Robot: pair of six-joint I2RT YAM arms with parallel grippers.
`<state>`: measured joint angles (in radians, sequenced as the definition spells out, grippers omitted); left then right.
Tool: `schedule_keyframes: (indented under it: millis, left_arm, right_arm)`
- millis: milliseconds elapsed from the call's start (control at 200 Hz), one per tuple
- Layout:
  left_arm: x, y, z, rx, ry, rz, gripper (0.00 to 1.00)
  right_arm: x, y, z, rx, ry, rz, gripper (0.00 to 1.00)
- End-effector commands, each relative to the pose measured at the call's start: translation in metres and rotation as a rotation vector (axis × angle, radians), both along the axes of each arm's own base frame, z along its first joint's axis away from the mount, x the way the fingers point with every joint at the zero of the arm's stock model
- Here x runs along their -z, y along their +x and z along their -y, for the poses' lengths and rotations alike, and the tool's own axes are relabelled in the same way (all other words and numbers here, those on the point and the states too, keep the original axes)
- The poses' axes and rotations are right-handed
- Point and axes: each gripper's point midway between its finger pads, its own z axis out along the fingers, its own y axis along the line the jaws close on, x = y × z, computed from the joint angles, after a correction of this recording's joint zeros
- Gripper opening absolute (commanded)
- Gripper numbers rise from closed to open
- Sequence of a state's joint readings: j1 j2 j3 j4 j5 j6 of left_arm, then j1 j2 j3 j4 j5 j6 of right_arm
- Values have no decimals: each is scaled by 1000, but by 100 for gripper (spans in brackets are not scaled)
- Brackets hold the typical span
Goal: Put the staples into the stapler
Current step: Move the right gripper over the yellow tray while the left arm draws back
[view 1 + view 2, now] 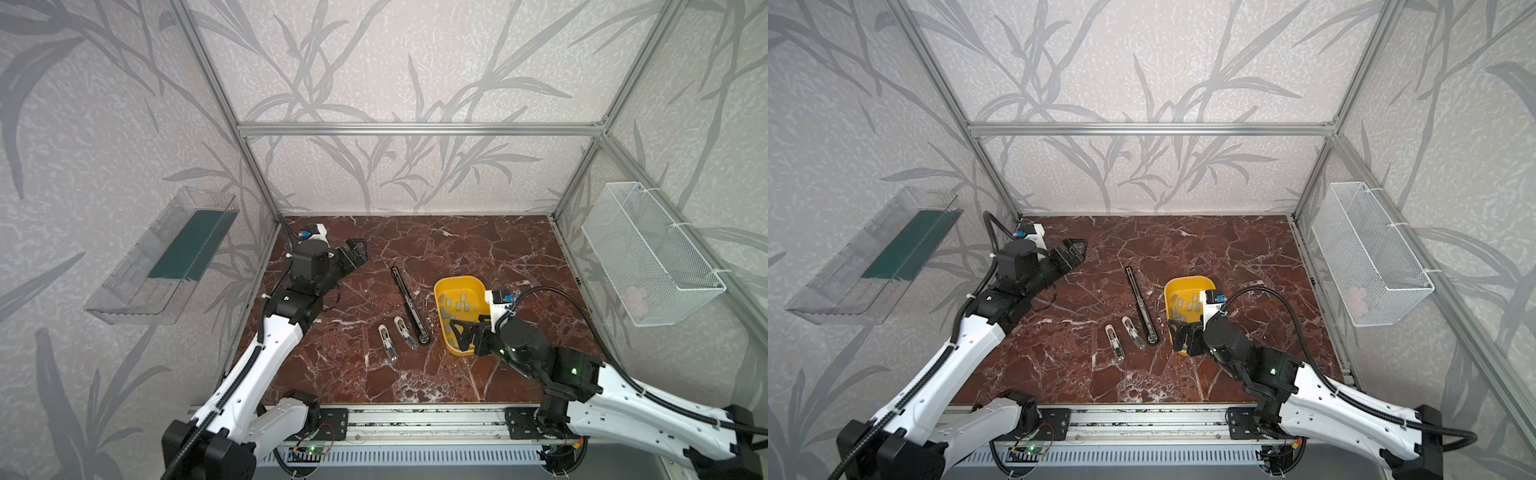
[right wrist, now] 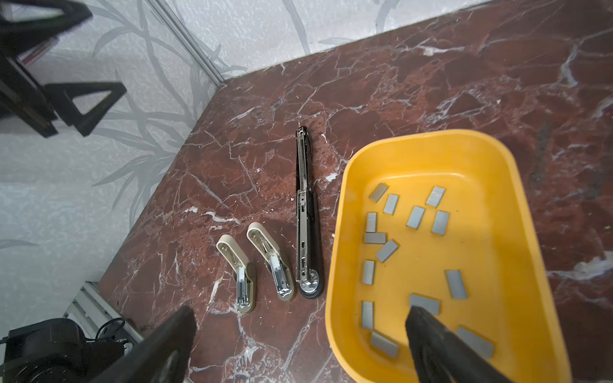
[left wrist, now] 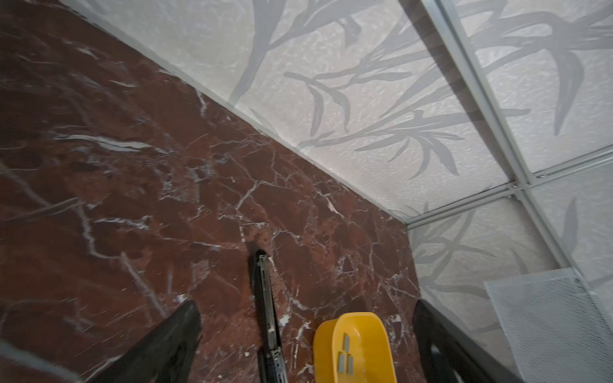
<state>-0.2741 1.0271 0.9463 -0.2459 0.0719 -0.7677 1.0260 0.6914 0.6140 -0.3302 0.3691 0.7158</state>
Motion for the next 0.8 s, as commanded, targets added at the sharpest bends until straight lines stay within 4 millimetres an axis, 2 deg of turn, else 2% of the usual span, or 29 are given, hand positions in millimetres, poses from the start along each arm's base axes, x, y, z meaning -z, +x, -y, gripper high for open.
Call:
schedule_keyframes:
  millis: [0,75,135,180,275,395,565,640,725,795]
  left_arm:
    - [28,-32,-31,-122,138,-137,99]
    - [60,-48,-33,-95,174,-210,99]
    - [81,-58,-38,-103,189,-209,99]
    - [97,-64,-46,-135,185,-201,99]
    - [112,-77,-56,-124,267,-178,99]
    - [131,-103,-85,-234,341,-256,99]
    - [146,-123,-106,-310,403,-296,99]
    - [157,-126,-112,-337,426,-316,99]
    - [156,-125,-106,-295,426,-320,99]
    - [155,-123,-105,-289,420,-309,99]
  right_arm:
    - [8,0,25,-2,-147,0,99]
    - [19,0,34,30,-223,-38,100]
    - [30,-1,37,36,-279,-80,87]
    - [37,-1,40,57,-315,-120,82]
    - [48,1,41,74,-399,-173,68]
    - [61,5,37,75,-459,-213,68]
    - [81,10,38,101,-512,-271,70]
    - [92,12,42,114,-527,-307,71]
    - [103,12,44,121,-524,-343,71]
    - [108,12,39,95,-498,-356,71]
